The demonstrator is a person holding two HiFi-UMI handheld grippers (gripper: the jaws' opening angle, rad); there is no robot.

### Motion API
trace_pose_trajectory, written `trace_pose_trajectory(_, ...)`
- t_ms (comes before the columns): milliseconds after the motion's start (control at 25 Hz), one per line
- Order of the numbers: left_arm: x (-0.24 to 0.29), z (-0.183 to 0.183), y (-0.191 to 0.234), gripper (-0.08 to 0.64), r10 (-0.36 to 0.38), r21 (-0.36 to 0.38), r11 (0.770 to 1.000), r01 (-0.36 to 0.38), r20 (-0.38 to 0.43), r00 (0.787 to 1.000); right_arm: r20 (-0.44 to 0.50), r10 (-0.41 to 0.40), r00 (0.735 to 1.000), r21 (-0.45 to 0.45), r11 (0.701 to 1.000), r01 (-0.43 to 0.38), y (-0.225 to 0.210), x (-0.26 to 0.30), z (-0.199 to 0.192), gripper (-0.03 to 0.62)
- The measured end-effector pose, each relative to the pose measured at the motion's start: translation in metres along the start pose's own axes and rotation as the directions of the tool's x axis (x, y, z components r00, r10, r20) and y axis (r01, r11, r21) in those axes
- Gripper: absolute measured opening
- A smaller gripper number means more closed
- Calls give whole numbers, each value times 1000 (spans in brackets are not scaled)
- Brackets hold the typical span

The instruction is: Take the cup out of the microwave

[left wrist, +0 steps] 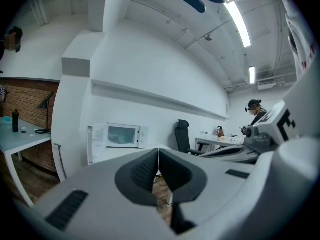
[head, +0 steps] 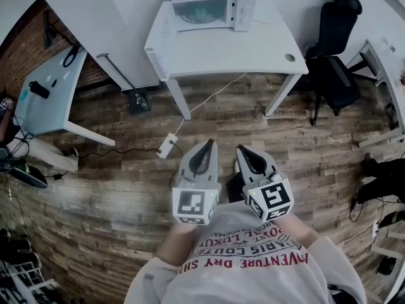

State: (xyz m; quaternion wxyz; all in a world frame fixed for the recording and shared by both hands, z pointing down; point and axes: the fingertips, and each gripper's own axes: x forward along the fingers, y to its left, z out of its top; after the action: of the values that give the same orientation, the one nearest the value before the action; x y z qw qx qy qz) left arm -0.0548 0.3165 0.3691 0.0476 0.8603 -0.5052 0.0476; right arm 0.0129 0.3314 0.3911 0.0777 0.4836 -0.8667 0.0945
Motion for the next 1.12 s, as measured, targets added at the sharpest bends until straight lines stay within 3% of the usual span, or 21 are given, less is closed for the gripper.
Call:
trace_pose_trajectory(680, 206, 43, 15, 8, 80, 3, 997, -80, 1, 997, 27, 89, 996, 23, 996, -90, -184, 110, 66, 11)
trace_pose_trajectory(880, 245, 45, 16, 8, 101, 1, 995, -101, -14, 995, 17, 121, 993, 58, 991, -122, -222, 136, 72, 11)
trace_pose_trajectory(1120, 272, 36, 37, 8, 131, -25, 991, -132, -51, 990, -6, 167, 986, 77, 983, -166, -233, 165, 69, 11)
